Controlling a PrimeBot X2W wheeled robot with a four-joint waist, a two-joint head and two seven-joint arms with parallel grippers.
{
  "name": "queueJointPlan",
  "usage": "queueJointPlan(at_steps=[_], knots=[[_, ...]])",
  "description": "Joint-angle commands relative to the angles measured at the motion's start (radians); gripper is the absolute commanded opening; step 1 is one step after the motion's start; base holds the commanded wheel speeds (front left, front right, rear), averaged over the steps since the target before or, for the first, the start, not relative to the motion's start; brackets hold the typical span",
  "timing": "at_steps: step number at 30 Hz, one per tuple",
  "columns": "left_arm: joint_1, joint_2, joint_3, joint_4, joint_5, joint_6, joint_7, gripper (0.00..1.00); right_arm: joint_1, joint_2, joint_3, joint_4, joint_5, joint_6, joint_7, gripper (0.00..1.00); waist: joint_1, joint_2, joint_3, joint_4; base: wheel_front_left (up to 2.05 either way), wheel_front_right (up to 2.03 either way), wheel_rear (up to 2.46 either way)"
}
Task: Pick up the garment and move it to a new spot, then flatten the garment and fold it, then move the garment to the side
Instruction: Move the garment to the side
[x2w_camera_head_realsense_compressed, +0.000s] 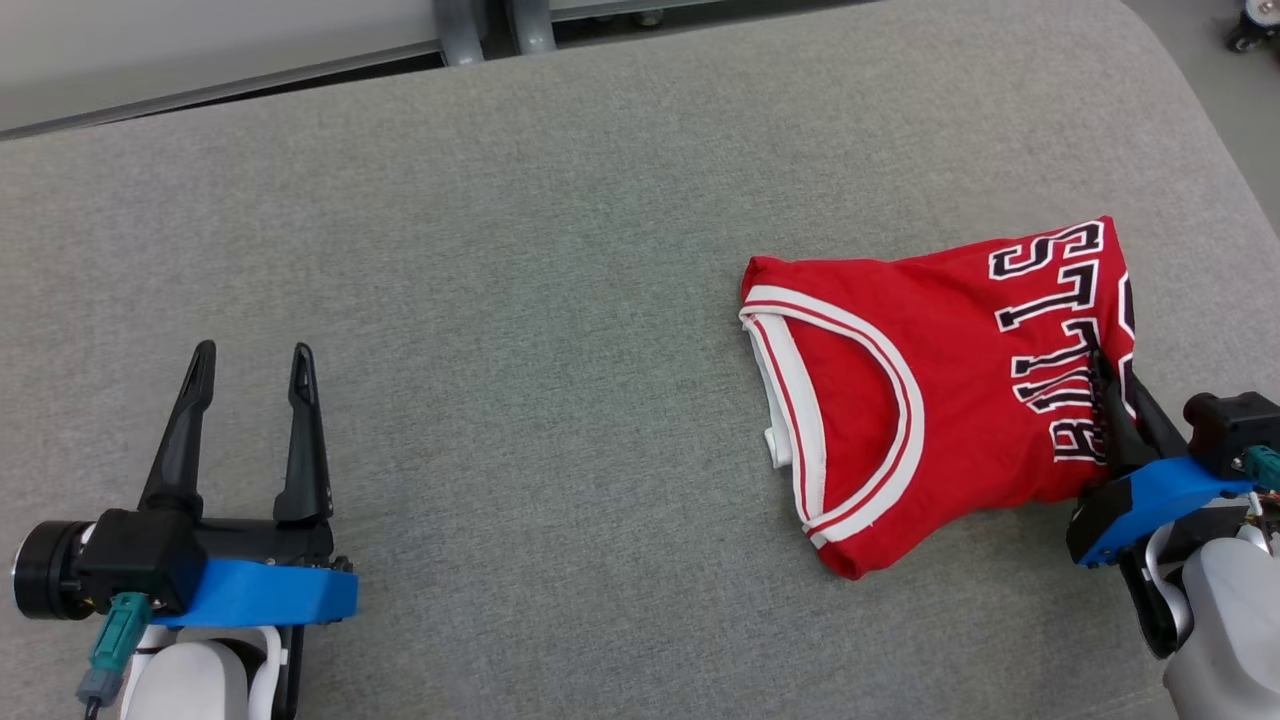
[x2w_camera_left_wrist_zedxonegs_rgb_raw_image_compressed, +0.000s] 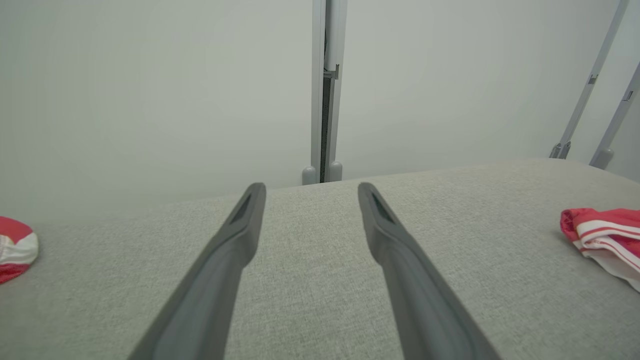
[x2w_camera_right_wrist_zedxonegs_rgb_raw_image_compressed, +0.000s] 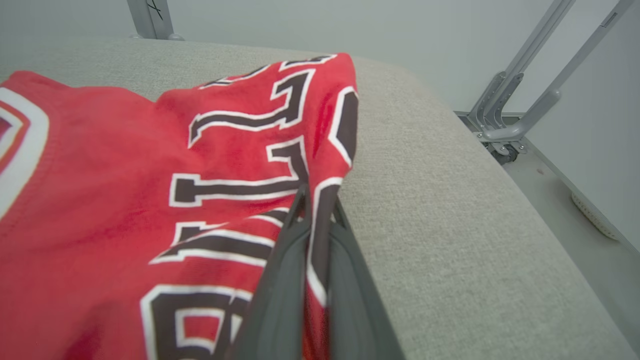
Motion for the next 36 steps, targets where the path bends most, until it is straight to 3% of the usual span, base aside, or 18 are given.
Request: queueJointPlan(at_steps=[1, 8, 12, 20, 30, 35, 36], knots=[[-0.011, 0.007, 0.004, -0.003, 0.006, -0.005, -0.002, 1.00, 0.006, 0.003, -0.004, -0.011, -0.006, -0.001, -0.005, 0.00, -0.0002, 0.0000, 0.022, -0.023, 0.00, 0.00, 0.00], [-0.026, 0.010, 0.003, -0.007, 0.014, -0.012, -0.002, 1.00, -0.037, 0.025, -0.018, -0.069, -0.036, -0.001, -0.005, 0.00, -0.0002, 0.0000, 0.044, -0.034, 0.00, 0.00, 0.00], [-0.038, 0.013, 0.001, -0.013, 0.019, -0.014, -0.002, 1.00, -0.117, 0.001, 0.003, -0.083, -0.054, -0.001, -0.005, 0.00, -0.0002, 0.0000, 0.070, -0.026, 0.00, 0.00, 0.00], [-0.084, 0.016, -0.011, -0.028, 0.027, -0.017, -0.002, 1.00, -0.318, -0.102, -0.005, -0.057, -0.062, -0.001, 0.027, 0.00, -0.0002, 0.0000, 0.148, 0.008, 0.00, 0.00, 0.00], [-0.144, 0.022, -0.027, -0.058, 0.038, -0.018, -0.002, 1.00, -0.457, -0.278, -0.153, 0.086, -0.048, -0.001, 0.042, 0.00, -0.0002, 0.0000, 0.249, 0.049, 0.00, 0.00, 0.00], [-0.162, 0.024, -0.032, -0.062, 0.039, -0.016, -0.002, 1.00, -0.488, -0.313, -0.211, 0.174, -0.054, -0.001, 0.041, 0.00, -0.0002, 0.0000, 0.274, 0.059, 0.00, 0.00, 0.00], [-0.163, 0.025, -0.032, -0.062, 0.040, -0.014, -0.002, 1.00, -0.493, -0.314, -0.219, 0.188, -0.057, -0.001, 0.038, 0.06, -0.0002, 0.0000, 0.277, 0.059, 0.00, 0.00, 0.00]])
